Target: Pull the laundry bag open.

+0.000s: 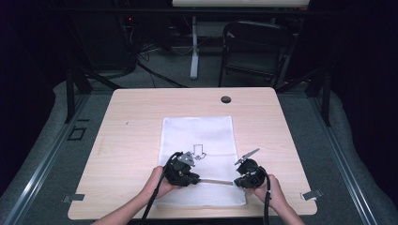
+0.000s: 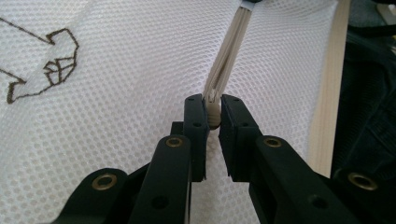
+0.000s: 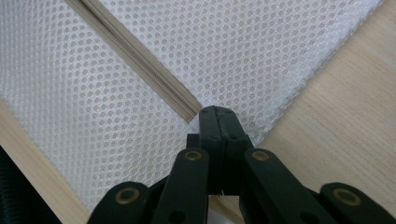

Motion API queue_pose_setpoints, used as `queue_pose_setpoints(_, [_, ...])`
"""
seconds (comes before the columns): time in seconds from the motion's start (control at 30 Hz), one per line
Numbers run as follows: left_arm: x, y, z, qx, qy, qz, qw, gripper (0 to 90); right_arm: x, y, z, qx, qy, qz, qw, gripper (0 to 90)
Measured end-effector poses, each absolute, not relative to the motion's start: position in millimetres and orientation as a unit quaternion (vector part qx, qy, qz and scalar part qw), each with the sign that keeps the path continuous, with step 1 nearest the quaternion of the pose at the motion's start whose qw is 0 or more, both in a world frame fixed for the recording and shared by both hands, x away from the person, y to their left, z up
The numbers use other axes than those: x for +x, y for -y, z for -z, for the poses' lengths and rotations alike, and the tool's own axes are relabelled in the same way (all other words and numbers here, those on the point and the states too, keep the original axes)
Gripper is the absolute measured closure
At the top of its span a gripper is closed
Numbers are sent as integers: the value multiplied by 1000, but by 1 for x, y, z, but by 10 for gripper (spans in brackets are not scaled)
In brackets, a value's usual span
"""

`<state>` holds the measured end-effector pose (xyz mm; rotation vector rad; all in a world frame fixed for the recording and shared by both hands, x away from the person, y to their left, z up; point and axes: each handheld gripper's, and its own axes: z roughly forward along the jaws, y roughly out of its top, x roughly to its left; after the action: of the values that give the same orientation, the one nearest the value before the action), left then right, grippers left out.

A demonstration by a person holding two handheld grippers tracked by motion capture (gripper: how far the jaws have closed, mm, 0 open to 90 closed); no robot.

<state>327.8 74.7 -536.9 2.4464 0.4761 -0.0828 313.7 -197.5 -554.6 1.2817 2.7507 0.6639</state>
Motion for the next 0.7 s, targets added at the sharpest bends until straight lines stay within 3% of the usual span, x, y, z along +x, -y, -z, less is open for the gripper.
queue_pose_setpoints(0.7, [326,-82,539,933,-178,28,312,814,315,199,554,409,-888,-209,15,900])
